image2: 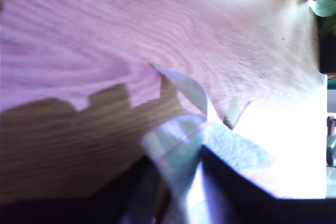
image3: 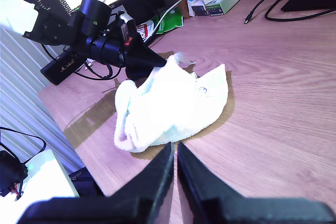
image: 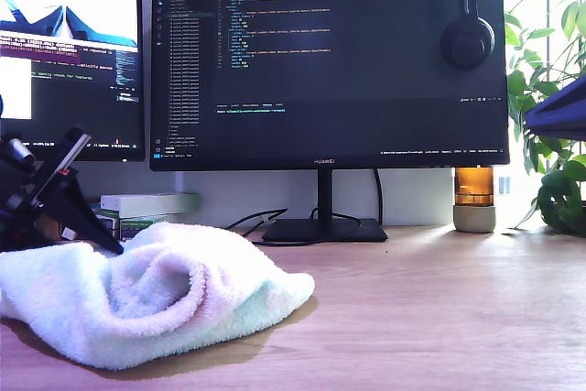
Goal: Fold the tea towel to a neat square and place it to the right
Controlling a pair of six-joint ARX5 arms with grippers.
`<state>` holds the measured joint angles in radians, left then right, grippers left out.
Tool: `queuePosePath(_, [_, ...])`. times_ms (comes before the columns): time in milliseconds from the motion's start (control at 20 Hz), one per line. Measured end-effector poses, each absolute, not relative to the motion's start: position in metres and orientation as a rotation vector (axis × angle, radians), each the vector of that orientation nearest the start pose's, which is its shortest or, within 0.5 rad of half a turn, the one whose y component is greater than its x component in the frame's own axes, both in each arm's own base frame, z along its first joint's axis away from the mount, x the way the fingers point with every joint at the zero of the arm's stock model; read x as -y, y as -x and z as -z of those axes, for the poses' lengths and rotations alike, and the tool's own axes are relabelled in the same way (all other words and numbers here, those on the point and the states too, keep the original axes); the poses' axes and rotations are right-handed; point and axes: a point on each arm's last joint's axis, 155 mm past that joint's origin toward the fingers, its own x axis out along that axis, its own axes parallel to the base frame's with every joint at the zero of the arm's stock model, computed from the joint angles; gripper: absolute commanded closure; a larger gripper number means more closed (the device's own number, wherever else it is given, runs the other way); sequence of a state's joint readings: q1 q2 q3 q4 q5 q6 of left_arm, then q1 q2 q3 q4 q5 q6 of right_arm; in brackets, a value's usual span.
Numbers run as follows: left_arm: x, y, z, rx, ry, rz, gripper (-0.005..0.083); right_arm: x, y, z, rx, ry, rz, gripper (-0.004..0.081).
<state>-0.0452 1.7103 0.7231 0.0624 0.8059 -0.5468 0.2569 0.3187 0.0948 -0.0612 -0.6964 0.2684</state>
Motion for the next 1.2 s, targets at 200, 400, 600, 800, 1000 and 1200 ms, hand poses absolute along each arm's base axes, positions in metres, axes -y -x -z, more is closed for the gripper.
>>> queuePosePath(200, [0.165, -0.358, -0.071, -1.062, 0.868, 0.696, 0.0797, -0.171, -0.185, -0.132, -0.415, -0.311, -0.903, 0.0783])
queuePosePath(400, [0.182, -0.340, -0.120, -1.015, 0.868, 0.896, 0.0797, -0.171, -0.187, -0.133, -0.419, -0.336, -0.900, 0.0782])
queuePosePath(600, [0.213, -0.290, -0.185, -0.945, 0.791, 1.197, 0.0797, -0.173, -0.195, -0.141, -0.399, -0.347, -0.903, 0.0782])
queuePosePath(800, [0.246, -0.243, -0.210, -0.976, 0.734, 1.383, 0.0797, -0.192, -0.197, -0.160, -0.444, -0.328, -1.003, 0.0782])
queuePosePath(1000, [0.264, -0.208, -0.217, -1.043, 0.720, 1.522, 0.0797, -0.217, -0.205, -0.196, -0.365, -0.110, -1.175, 0.0782])
queuePosePath(1200, [0.261, -0.186, -0.230, -1.074, 0.756, 1.658, 0.0797, -0.241, -0.215, -0.185, -0.326, 0.114, -1.299, 0.0705])
